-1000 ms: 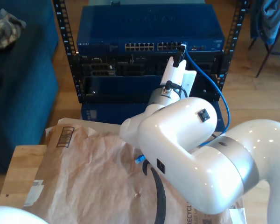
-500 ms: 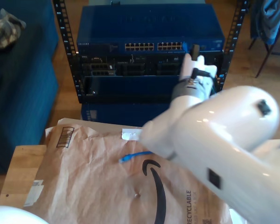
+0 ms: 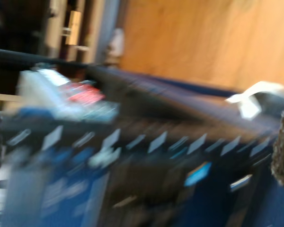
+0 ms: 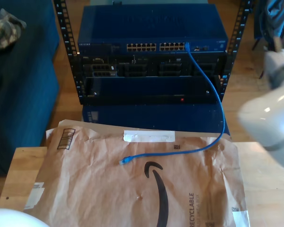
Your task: Grab the cable and plug it in
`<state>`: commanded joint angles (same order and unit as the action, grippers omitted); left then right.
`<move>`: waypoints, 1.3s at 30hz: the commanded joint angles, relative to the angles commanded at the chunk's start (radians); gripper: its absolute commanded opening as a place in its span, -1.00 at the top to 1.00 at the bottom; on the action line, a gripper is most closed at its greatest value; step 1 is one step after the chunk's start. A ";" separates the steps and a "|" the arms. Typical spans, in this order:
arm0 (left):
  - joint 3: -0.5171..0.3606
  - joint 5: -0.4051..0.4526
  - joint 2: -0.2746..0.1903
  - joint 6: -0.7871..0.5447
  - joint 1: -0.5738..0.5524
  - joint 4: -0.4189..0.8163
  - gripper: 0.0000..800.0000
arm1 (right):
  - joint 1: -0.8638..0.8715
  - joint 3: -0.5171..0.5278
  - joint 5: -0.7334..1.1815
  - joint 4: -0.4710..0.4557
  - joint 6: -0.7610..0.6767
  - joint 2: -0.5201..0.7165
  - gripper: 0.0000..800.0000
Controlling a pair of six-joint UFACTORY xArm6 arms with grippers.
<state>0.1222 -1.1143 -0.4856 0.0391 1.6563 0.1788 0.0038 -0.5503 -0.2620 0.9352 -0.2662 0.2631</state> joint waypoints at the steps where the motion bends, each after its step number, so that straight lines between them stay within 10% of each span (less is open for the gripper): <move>1: 0.000 0.000 0.000 0.000 0.000 0.000 -1.00 | 0.041 0.011 0.051 0.003 0.058 0.020 -0.99; 10: 0.000 0.000 0.000 0.000 0.000 0.000 -1.00 | 0.638 -0.008 0.597 -0.049 0.311 0.129 -0.99; 20: 0.000 0.000 0.000 0.000 0.000 0.000 -1.00 | 1.097 -0.049 1.122 -0.423 0.316 0.204 -0.99; 39: 0.000 0.000 0.000 0.000 0.000 0.000 -1.00 | 1.333 0.172 1.502 -0.845 0.308 0.414 -0.99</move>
<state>0.1222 -1.1143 -0.4856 0.0391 1.6563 0.1788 1.3372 -0.3784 1.2401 0.0898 0.0422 0.6774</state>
